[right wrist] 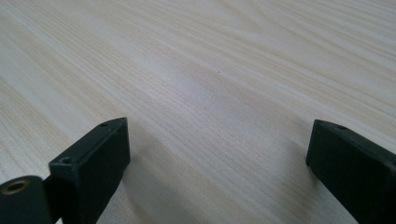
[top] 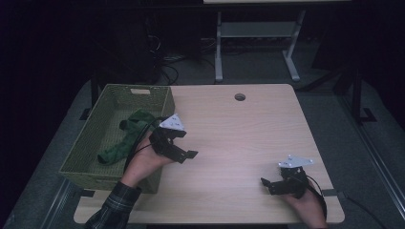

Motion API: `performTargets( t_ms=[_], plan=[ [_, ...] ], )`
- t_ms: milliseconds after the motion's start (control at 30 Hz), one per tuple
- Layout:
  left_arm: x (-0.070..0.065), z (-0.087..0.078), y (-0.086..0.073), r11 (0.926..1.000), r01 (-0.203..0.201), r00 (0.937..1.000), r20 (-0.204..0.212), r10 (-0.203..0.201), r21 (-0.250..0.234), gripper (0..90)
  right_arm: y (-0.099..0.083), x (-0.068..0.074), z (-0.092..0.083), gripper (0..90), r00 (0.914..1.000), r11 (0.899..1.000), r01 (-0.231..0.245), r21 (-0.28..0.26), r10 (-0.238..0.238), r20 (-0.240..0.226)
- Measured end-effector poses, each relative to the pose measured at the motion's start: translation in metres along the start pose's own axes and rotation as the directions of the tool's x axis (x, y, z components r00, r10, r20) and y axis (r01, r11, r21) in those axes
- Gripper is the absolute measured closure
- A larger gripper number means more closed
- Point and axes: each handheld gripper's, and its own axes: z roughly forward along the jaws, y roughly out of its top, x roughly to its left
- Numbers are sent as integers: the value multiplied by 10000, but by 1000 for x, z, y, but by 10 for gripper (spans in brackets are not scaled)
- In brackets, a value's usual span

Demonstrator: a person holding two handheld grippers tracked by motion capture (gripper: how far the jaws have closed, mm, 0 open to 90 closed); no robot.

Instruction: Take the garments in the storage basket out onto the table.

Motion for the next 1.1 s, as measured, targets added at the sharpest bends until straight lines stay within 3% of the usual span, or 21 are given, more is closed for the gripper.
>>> performTargets(
  t_ms=[300,667,733,1100],
  plan=[
    [13,-13,-7,9992,319,9993,-208,-324,-244,148,0,0,0,61,10000,10000,-5,-15,5,3],
    [29,-30,-21,9976,669,9960,-577,-679,-197,149,0,0,0,61,10000,10000,0,2,0,0],
    [34,-35,-26,9971,726,9954,-615,-740,-246,198,0,0,0,61,10000,10000,0,2,0,0],
    [52,-55,-46,9944,1040,9876,-1160,-1055,-187,271,0,0,0,61,10000,10000,1,1,-1,-1]
  ],
)
